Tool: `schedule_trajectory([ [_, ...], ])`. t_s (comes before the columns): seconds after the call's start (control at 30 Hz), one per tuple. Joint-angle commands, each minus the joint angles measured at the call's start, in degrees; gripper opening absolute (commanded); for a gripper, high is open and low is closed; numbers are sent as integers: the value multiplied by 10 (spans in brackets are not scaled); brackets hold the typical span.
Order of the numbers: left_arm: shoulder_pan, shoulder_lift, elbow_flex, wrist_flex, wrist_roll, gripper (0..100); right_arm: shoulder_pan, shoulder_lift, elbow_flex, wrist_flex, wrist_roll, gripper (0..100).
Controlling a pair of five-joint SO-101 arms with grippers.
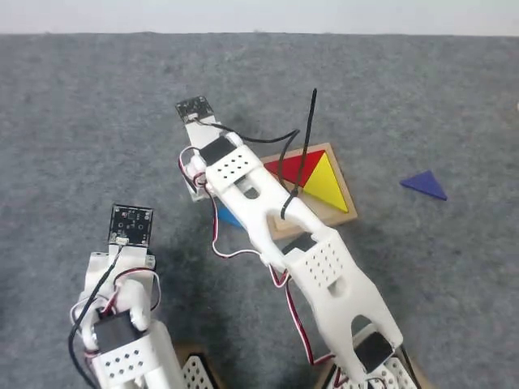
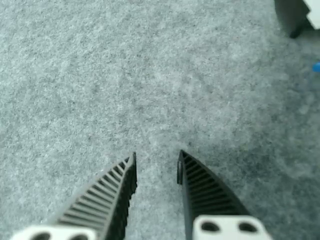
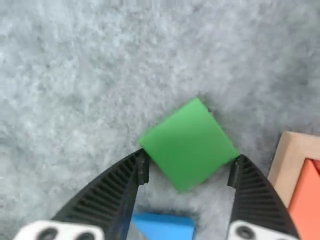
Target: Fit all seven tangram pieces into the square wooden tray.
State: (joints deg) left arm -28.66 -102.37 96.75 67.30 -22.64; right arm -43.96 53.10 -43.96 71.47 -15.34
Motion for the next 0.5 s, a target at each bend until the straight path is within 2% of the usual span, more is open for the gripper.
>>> schedule_trajectory([
  [0.0,-1,-4,-4,-5,-4,133,12,-7,-58,-19,-4,270],
  [0.3,-1,-4,-4,-5,-4,133,33,29,-63,-95,-2,268],
  [0.47,-1,-4,-4,-5,-4,133,32,65,-65,-103,-4,268],
])
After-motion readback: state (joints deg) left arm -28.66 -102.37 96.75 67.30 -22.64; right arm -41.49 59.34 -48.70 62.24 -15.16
